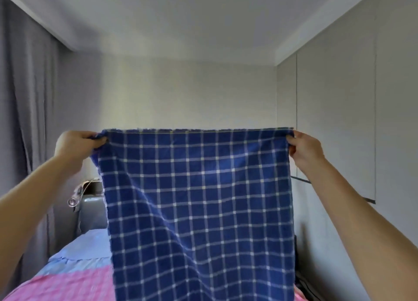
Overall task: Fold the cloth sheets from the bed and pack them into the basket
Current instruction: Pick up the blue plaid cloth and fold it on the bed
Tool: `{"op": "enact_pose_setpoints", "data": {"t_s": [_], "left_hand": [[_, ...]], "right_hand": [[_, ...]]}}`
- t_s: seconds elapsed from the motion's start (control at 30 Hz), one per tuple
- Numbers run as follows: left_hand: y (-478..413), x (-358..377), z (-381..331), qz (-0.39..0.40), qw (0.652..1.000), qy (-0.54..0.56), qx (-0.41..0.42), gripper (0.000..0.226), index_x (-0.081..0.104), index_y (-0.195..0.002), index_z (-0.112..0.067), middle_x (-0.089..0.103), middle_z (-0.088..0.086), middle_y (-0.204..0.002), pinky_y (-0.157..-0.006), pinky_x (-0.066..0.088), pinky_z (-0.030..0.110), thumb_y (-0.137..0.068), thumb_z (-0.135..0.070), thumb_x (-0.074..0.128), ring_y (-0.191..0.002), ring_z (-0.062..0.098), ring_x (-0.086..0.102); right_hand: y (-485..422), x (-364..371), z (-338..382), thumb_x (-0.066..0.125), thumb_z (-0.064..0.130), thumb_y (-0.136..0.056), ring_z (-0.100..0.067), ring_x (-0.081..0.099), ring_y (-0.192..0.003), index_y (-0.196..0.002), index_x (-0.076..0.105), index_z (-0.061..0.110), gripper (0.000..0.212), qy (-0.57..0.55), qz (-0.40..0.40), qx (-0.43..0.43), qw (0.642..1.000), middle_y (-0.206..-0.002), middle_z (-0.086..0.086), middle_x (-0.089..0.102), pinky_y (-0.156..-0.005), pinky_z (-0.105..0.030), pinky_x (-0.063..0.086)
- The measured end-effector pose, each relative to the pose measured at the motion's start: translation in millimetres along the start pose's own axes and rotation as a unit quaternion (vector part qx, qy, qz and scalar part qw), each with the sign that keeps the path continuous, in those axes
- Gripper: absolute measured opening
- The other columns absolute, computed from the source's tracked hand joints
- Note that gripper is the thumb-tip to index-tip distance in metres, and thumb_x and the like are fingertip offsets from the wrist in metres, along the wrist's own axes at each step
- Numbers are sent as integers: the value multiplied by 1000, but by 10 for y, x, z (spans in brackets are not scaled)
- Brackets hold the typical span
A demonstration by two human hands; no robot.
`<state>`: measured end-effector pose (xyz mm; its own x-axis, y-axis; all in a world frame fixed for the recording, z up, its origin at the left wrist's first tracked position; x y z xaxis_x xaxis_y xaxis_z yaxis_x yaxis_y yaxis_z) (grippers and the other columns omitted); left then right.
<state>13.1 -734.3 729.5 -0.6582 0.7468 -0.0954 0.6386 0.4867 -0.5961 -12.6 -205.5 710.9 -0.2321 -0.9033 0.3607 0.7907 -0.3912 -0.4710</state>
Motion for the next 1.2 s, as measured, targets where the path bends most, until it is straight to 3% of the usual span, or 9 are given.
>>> {"op": "enact_pose_setpoints", "data": {"t_s": [0.1, 0.23, 0.3, 0.4, 0.57, 0.73, 0.9, 1.07, 1.2], "left_hand": [[-232, -293, 61, -11, 986, 148, -80, 52, 65, -112, -4, 68, 2, -75, -58, 49, 22, -66, -22, 81, -62, 12, 59], [-704, -564, 79, 13, 985, 169, -44, 80, 66, -113, -7, 67, 6, -96, -78, 51, 33, -45, -44, 84, -84, 21, 62], [-664, -564, -90, 35, 999, -2, 12, 49, 72, -99, -9, 69, 13, -94, -84, 51, 40, -61, -38, 84, -90, 31, 64], [-583, -458, -207, 28, 960, -270, 73, 29, 75, -91, -10, 68, 12, -86, -72, 46, 33, -78, -36, 74, -83, 31, 60], [-781, -280, -7, 59, 988, -141, -33, 23, 67, -98, 1, 57, 11, -73, -52, 43, 28, -81, -15, 72, -65, 22, 49], [-1075, -48, 250, 110, 974, 59, -192, 8, 53, -83, 0, 53, 11, -86, -36, 50, 21, -89, -2, 57, -73, 21, 55], [-1300, 492, 1367, 41, 966, 63, -247, 14, 49, -78, 2, 51, 18, -92, -36, 52, 32, -88, 5, 58, -80, 31, 57], [-1738, 731, 1761, -43, 991, 71, -104, 14, 58, -76, 7, 56, 10, -71, -47, 54, 18, -89, 2, 58, -51, 15, 62], [-2168, 434, 879, -118, 967, 224, 25, 31, 47, -64, -12, 50, 3, -71, -62, 55, 14, -91, -2, 57, -69, 11, 58]], "right_hand": [[-47, 294, 329, 48, -6, -91, -13, 67, -57, -85, 59, 3, 15, -39, 71, 31, 996, -63, -4, 69, -55, -21, 55], [-143, 480, 764, 49, 1, -93, -11, 68, -61, -85, 62, 8, 16, -123, 71, 3, 990, -65, -1, 70, -56, -21, 56], [-221, 578, 673, 55, 1, -91, -17, 65, -60, -81, 61, 3, 12, 11, 44, -10, 999, -62, -5, 67, -49, -21, 53], [-389, 684, 409, 64, 2, -83, -22, 53, -63, -86, 64, -8, 10, 308, 1, -56, 950, -71, -12, 59, -51, -25, 41], [-645, 829, 338, 64, 13, -81, -25, 54, -69, -79, 60, 0, 14, 420, -18, -65, 905, -77, -14, 59, -63, -31, 38], [-1019, 1056, -67, 47, 2, -96, -19, 62, -54, -86, 51, 7, 12, 249, 55, 100, 962, -85, -13, 59, -38, -24, 50], [-1307, 1364, -1606, 38, -2, -96, -33, 61, -70, -113, 50, -5, 20, 272, 49, 181, 944, -98, -24, 57, -50, -40, 56], [-1671, 1848, -2176, 38, -9, -92, -32, 61, -80, -80, 54, 6, 25, 137, 10, 114, 984, -109, -25, 59, -56, -35, 57], [-2065, 2314, -1281, 40, -10, -92, -23, 61, -83, -88, 54, 9, 23, -52, 61, -34, 996, -101, -15, 60, -64, -26, 54]]}}
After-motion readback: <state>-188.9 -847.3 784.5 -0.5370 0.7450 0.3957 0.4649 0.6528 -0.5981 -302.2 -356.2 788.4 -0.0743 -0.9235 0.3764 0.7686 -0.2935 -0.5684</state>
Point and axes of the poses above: each hand's wrist, its own y-axis away from the middle knuckle, its own x-axis out of the palm, z = x × y, the point moved 6 cm from there along -y, towards the middle knuckle
